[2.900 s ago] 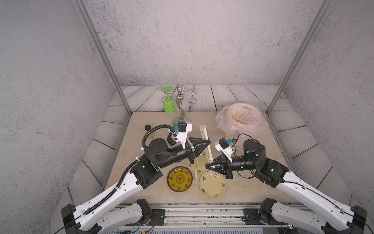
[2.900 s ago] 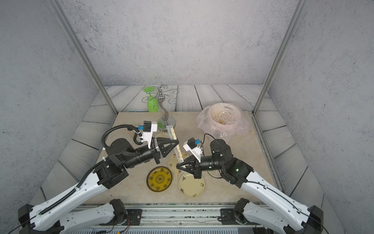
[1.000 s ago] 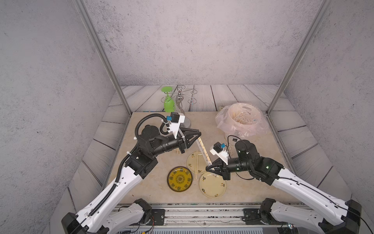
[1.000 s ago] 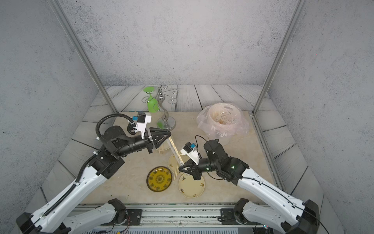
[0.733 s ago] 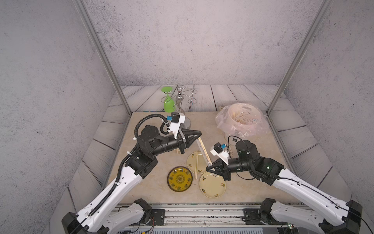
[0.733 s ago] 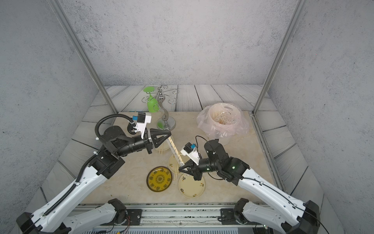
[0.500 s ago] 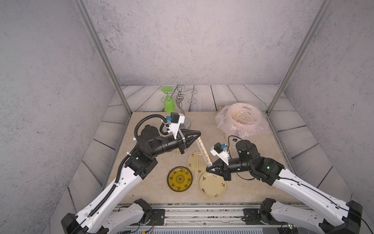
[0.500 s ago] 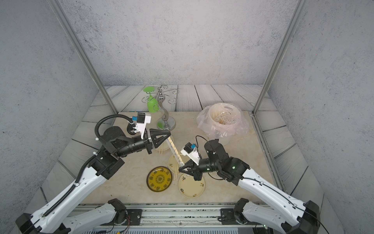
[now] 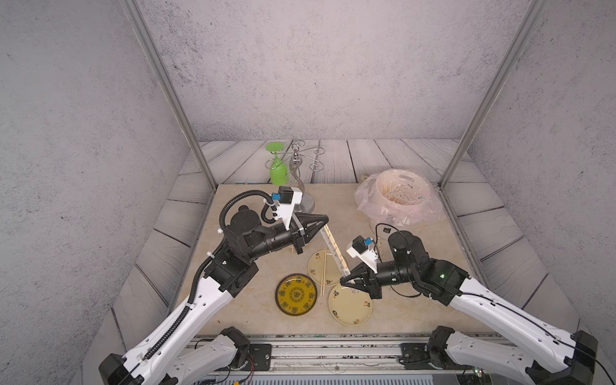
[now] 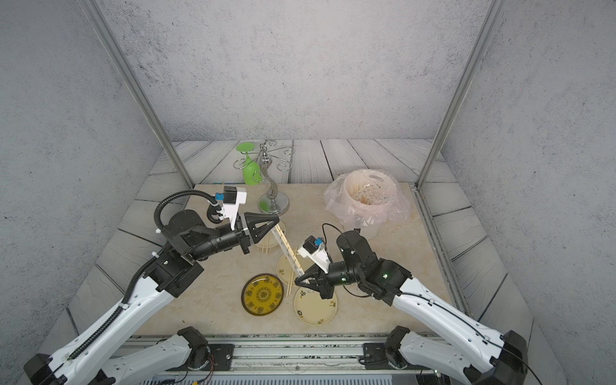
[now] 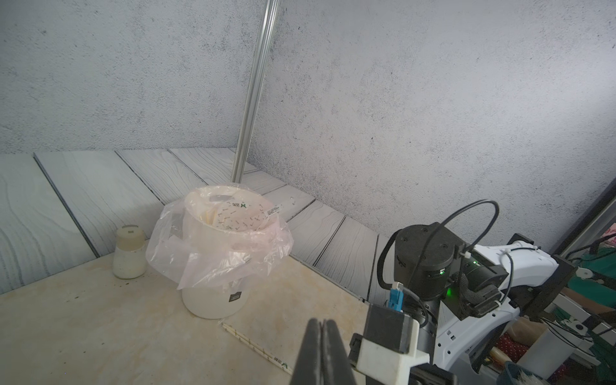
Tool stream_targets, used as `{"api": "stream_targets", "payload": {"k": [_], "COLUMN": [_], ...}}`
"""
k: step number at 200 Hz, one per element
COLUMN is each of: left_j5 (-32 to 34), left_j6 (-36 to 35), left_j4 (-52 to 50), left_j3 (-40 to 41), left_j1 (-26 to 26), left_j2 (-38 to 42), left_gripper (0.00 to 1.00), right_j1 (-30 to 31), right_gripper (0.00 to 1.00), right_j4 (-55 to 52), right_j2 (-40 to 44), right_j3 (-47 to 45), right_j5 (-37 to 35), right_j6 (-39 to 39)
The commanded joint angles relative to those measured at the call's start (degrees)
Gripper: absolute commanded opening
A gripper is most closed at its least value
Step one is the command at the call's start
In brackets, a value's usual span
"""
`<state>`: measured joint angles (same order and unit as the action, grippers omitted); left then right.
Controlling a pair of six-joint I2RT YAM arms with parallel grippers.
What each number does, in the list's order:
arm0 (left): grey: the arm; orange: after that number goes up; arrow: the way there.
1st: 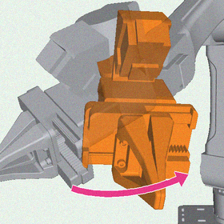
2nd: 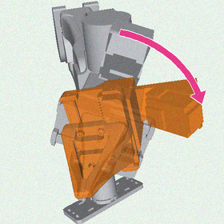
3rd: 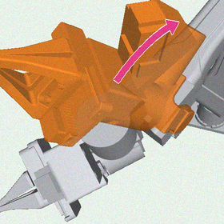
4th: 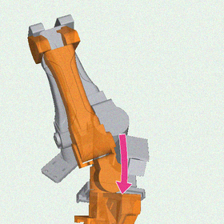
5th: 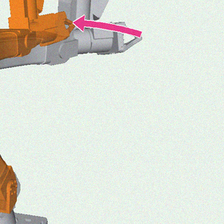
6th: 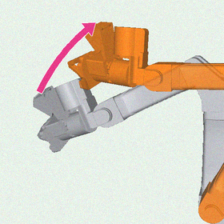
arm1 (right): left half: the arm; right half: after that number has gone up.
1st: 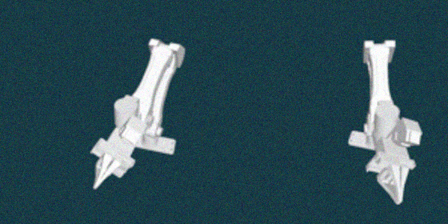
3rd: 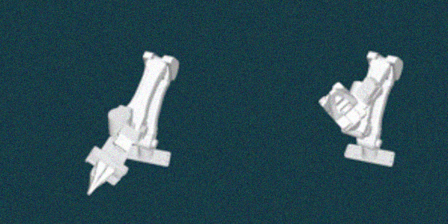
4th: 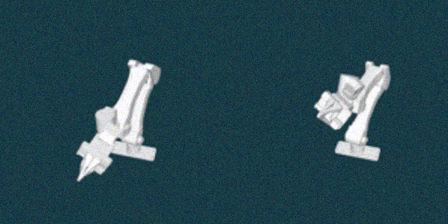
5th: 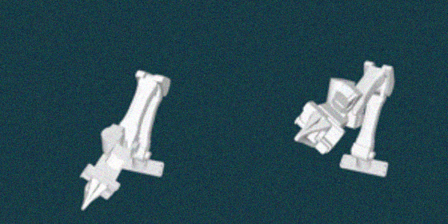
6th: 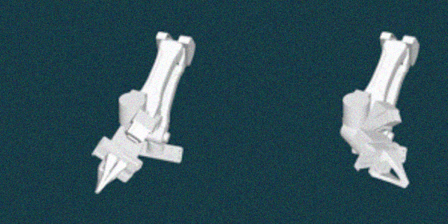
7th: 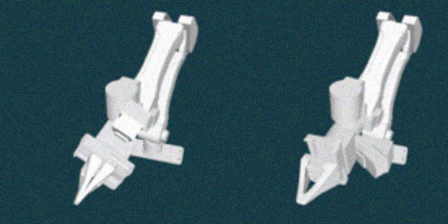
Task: Remove the packaging of disposable chopsticks
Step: Remove the packet bag from the disposable chopsticks.
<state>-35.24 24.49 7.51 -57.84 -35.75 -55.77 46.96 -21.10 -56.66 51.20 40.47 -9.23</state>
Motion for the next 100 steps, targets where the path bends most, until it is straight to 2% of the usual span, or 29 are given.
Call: {"api": "stream_targets", "payload": {"k": [1,24,49,81,100], "left_j5": [1.5,5.1,11.3,12.0,11.4], "left_j6": [-0.6,1.0,2.7,1.6,1.0], "left_j4": [1.3,0.3,-0.2,-2.6,-5.6], "left_j3": [0.5,0.6,1.7,0.9,-0.9], "left_j1": [0.3,0.3,0.2,0.2,-0.2], "left_j2": [0.8,0.3,-0.6,-3.0,-4.3], "left_gripper": [0.0,0.0,0.0,0.0,0.0], "right_j1": [0.1,0.2,0.3,1.1,1.1], "right_gripper": [0.0,0.0,0.0,0.0,0.0], "right_j4": [0.1,1.1,3.9,7.3,3.3], "right_j2": [1.3,1.0,-2.2,-7.2,-10.1], "right_j3": [0.9,2.4,8.2,18.5,25.0], "right_j5": [1.4,0.7,7.2,10.0,8.3], "right_j6": [0.4,-2.4,-11.9,-28.1,-29.9]}}
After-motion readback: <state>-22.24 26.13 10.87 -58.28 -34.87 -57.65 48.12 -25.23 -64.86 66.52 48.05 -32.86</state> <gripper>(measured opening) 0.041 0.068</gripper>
